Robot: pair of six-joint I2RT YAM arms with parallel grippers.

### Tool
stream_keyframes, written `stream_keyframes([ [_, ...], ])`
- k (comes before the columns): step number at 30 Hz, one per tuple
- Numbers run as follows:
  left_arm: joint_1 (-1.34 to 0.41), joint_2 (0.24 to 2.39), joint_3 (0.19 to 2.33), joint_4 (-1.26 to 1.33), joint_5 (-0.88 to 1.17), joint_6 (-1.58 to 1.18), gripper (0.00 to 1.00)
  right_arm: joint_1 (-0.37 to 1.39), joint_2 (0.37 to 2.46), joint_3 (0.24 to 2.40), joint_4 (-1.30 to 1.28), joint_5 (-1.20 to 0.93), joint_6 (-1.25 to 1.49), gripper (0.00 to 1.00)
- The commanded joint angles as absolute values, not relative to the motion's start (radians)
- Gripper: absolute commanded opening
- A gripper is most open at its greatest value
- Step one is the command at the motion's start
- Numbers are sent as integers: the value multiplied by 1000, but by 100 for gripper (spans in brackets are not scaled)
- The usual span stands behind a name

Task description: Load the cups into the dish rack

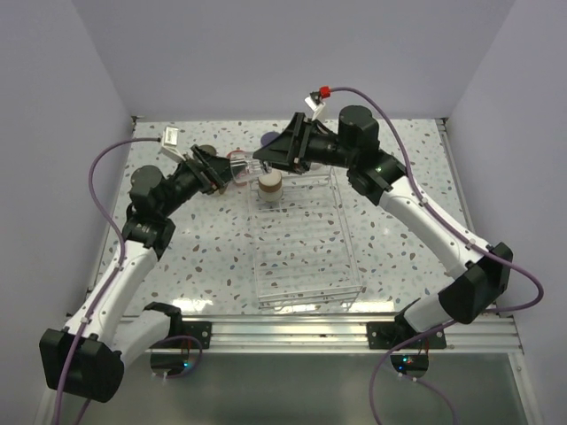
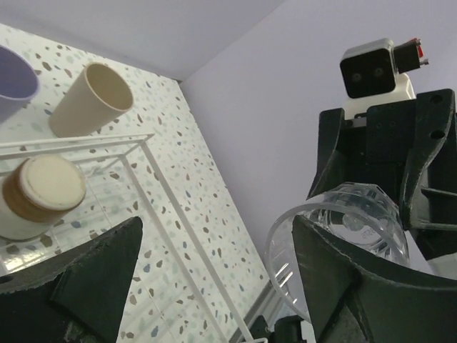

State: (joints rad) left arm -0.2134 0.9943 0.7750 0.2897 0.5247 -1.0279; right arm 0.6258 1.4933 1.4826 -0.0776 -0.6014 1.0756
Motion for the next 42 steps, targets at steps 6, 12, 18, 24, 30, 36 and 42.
stream_keyframes([
  [6, -181, 927, 903, -130, 315, -804, 91, 516, 1416, 1522, -173, -612, 1003, 0],
  [12, -181, 908, 956, -273, 220, -711, 91, 420, 1425, 1621, -441, -554, 812, 0],
  [18, -181, 920, 1054, -474, 86, -569, 91, 428, 1571, 1872, -831, -280, 511, 0],
  [24, -179, 913, 1072, -577, 34, -522, 91, 512, 1738, 2015, -1040, 52, 342, 0],
  [30, -181, 882, 1083, -644, 9, -499, 91, 541, 1856, 2003, -1031, 146, 324, 0],
  [36, -179, 858, 1091, -701, -38, -483, 91, 551, 1999, 2104, -1040, 179, 324, 0],
  [42, -181, 841, 1081, -722, -51, -488, 91, 563, 2115, 2155, -1057, 215, 331, 0],
])
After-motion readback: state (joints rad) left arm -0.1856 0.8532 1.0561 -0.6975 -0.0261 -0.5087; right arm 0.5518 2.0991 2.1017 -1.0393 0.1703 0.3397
